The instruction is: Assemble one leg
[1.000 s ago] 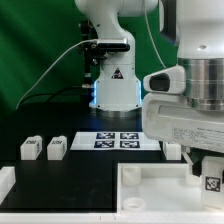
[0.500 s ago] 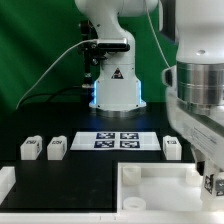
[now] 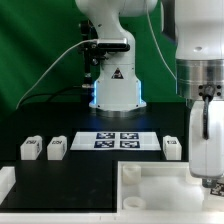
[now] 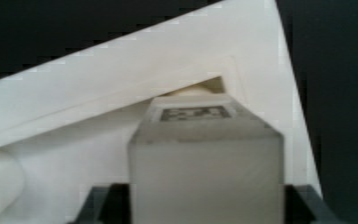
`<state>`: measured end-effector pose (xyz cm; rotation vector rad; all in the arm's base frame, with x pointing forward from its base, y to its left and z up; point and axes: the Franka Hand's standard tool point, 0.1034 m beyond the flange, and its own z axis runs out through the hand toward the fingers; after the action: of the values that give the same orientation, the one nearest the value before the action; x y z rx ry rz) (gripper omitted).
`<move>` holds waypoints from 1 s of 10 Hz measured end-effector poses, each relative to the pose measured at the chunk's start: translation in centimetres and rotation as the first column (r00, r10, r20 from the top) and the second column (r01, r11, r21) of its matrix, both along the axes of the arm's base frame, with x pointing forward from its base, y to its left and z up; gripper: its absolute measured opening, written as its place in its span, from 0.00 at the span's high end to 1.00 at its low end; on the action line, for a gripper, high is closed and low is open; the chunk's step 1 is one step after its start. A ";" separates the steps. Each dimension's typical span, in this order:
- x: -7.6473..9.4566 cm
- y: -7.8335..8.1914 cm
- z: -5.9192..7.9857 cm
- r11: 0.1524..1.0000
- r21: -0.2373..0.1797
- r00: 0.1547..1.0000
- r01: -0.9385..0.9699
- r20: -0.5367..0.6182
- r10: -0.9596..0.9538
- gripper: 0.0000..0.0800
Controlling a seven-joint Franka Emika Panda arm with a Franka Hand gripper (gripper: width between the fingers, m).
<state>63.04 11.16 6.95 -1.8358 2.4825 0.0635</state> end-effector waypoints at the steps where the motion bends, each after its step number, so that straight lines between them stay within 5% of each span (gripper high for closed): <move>1: 0.0 0.0 -0.1 0.998 -0.001 0.998 -0.057 0.003 0.057 0.41; 2: -0.1 0.0 -0.2 0.969 -0.016 0.969 -0.248 0.004 0.248 0.41; 3: -0.2 0.1 -0.4 0.897 -0.020 0.897 -0.441 0.010 0.442 0.24; 4: -0.2 0.1 -0.5 0.825 -0.024 0.825 -0.564 0.016 0.564 0.20; 6: -0.2 0.0 -0.5 0.748 -0.029 0.747 -0.664 0.021 0.664 0.20; 9: -0.2 0.4 -0.3 0.446 -0.051 0.445 -0.893 0.024 0.895 0.19; 10: -0.1 0.9 -0.2 0.233 -0.075 0.232 -0.970 0.026 0.972 0.19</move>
Offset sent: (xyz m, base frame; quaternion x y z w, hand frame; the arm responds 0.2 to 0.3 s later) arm -0.0145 0.0168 -0.0033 -0.0341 -0.0410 -0.4376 0.8976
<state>62.98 12.05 6.76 -2.9889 0.8119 -0.0136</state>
